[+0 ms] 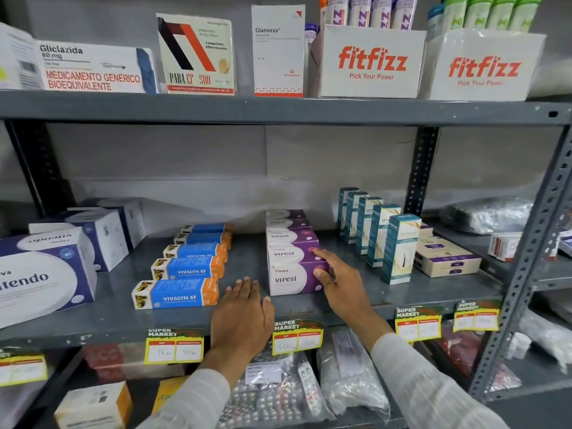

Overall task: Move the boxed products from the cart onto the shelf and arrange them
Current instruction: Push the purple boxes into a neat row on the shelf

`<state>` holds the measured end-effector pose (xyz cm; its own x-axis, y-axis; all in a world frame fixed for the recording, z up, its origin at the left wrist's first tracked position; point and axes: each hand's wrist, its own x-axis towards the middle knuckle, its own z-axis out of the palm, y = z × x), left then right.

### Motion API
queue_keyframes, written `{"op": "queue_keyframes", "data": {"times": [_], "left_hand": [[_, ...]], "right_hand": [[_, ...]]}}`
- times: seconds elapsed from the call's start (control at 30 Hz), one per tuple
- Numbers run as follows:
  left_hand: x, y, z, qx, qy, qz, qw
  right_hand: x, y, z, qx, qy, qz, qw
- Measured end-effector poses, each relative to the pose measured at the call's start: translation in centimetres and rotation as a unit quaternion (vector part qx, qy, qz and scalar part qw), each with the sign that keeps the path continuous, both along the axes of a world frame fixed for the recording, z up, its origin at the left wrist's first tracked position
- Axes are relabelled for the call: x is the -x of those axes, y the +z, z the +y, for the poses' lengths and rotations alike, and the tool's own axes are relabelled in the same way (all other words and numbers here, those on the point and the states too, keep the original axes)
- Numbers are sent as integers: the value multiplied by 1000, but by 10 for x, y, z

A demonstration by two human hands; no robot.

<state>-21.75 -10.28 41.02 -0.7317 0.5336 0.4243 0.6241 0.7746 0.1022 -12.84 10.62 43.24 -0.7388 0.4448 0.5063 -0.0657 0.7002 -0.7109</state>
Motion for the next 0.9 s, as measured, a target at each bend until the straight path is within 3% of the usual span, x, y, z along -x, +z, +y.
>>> {"op": "queue_keyframes", "data": {"times": [0.4,0.9], "left_hand": [[3,-3,1,11,4,-4,1000],[0,-1,1,8,9,-1,1000]], "right_hand": [[-6,3,-7,-24,1,-17,1000],[-4,-2,-18,-101,-87,-7,991]]}}
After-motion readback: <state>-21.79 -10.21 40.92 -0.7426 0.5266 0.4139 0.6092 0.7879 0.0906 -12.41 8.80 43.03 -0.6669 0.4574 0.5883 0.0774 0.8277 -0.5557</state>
